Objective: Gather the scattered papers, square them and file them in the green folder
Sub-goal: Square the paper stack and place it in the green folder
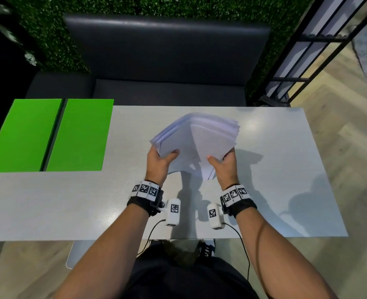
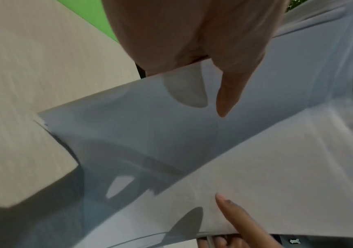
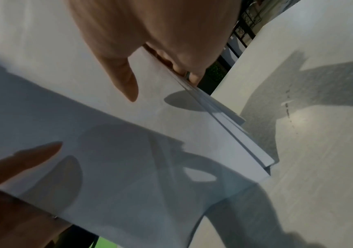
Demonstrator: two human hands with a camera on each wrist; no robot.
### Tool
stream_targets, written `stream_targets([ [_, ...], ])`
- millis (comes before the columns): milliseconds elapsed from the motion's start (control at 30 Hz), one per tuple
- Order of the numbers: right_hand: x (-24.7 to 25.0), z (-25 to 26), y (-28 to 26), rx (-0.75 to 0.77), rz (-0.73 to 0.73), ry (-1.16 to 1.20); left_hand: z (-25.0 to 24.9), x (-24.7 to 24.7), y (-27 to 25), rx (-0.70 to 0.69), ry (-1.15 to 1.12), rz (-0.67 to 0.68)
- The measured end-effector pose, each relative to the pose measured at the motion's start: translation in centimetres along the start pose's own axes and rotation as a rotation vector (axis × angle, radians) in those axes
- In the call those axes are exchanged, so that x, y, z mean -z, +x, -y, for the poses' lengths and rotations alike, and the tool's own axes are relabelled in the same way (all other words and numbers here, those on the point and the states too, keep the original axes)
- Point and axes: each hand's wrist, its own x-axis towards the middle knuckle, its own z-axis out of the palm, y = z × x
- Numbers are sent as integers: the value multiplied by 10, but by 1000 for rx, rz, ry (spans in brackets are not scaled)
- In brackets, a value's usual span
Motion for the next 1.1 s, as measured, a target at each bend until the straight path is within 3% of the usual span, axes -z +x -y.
stream_targets([
  [267,-7,3,-12,20,-18,8,9,7,-11,-22,-48,-34],
  [400,3,-5,-16,-69,34,-7,11,14,-14,-32,15,-41],
  [600,17,30,-13,162,181,-51,-23,20,-4,-276,30,112],
  [833,10,37,-10,41,103,47,-18,15,3,-146,-37,108],
  [967,6,51,-15,93,92,44,-13,12,7,-83,-38,74],
  [1100,-2,74,-23,239,-1,144,-14,9,8,-88,-33,88],
])
